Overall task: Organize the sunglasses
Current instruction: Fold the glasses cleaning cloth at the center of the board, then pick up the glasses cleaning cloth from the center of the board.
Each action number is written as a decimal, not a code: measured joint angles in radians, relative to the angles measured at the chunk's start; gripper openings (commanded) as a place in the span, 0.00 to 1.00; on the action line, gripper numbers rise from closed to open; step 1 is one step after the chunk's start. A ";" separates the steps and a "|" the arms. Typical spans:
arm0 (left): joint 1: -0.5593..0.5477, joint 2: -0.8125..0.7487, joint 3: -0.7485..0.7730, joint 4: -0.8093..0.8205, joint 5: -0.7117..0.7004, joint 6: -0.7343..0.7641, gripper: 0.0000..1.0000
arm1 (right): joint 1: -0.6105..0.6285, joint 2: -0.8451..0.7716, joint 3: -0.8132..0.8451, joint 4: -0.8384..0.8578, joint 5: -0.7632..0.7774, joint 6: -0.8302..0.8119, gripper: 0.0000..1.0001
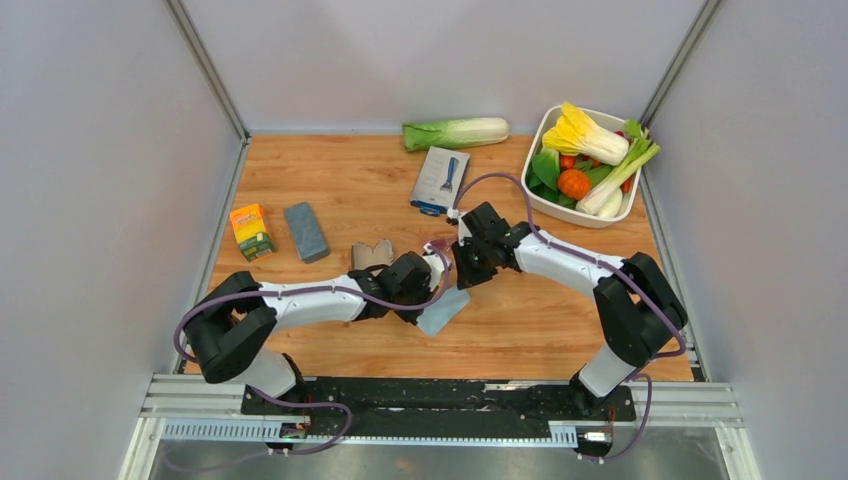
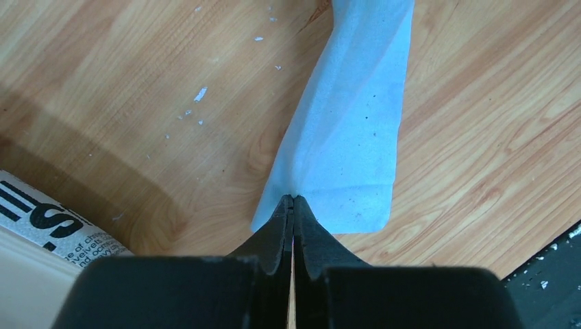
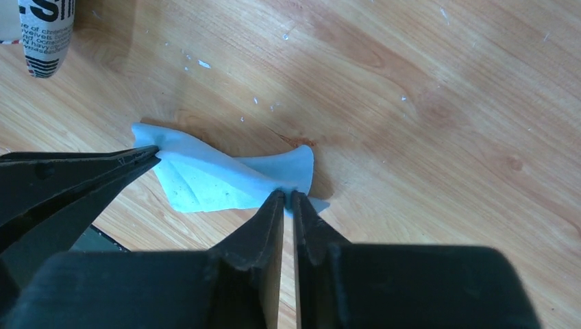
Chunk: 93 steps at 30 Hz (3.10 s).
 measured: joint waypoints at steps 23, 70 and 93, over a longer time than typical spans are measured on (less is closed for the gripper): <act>0.001 -0.001 0.093 -0.131 0.140 0.047 0.00 | -0.012 -0.007 -0.007 0.022 -0.006 0.205 0.41; -0.042 0.018 0.043 -0.043 0.195 0.021 0.00 | 0.003 0.056 -0.006 0.017 0.043 0.508 0.28; -0.043 0.019 0.043 -0.045 0.194 0.021 0.00 | 0.003 -0.007 -0.036 -0.001 0.053 0.521 0.00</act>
